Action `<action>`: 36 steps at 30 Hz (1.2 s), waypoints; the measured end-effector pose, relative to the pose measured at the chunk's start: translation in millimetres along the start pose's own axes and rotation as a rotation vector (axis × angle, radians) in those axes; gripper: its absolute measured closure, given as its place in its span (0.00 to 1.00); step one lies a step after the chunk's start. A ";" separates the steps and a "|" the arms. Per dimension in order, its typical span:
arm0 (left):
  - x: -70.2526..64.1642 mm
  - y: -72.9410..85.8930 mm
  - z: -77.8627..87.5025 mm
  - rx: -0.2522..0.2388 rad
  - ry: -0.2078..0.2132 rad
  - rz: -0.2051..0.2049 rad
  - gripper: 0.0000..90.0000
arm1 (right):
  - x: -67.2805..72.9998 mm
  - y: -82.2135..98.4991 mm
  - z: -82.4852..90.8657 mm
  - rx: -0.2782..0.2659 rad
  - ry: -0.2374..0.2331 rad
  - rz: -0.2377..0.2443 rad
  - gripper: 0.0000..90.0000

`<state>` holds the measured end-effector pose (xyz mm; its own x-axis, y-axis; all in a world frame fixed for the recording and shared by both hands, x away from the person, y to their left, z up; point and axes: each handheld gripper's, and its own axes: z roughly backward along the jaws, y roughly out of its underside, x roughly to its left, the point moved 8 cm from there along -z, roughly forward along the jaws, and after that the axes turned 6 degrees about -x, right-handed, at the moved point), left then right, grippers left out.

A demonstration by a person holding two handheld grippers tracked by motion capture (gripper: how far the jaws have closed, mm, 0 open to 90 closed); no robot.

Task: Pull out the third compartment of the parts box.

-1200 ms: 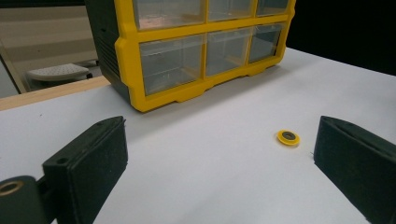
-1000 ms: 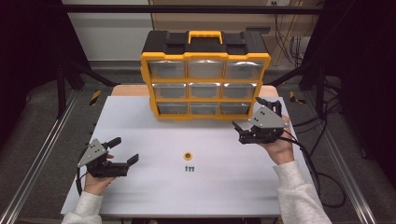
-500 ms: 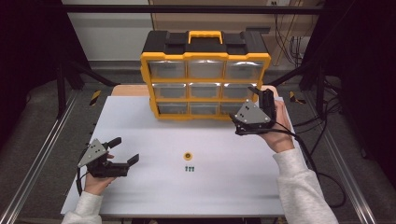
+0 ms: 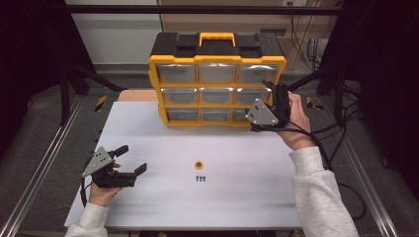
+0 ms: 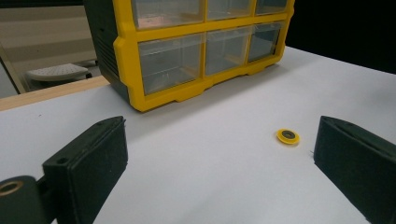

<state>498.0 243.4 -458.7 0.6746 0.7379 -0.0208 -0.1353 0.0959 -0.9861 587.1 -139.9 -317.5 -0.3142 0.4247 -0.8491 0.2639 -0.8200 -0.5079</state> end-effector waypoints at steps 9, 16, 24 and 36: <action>0.2 0.3 -0.4 0.001 0.000 -0.004 0.03 | -6.6 1.0 -12.0 0.014 0.046 0.089 0.10; -0.4 0.8 -0.9 0.004 0.001 -0.004 0.03 | -13.2 -0.3 -23.4 0.002 0.089 0.131 0.11; 0.4 1.1 -0.6 0.004 0.000 -0.005 0.03 | -21.7 4.0 -36.2 0.022 0.114 0.164 0.14; 1.1 2.3 -1.3 0.008 -0.003 -0.004 0.03 | -28.0 9.4 -50.1 0.037 0.138 0.246 0.29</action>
<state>499.5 243.6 -461.2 0.6729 0.7395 -0.0166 -0.1385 0.1040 -0.9849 644.0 -140.3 -305.8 -0.1169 0.2570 -0.9593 0.2823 -0.9175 -0.2802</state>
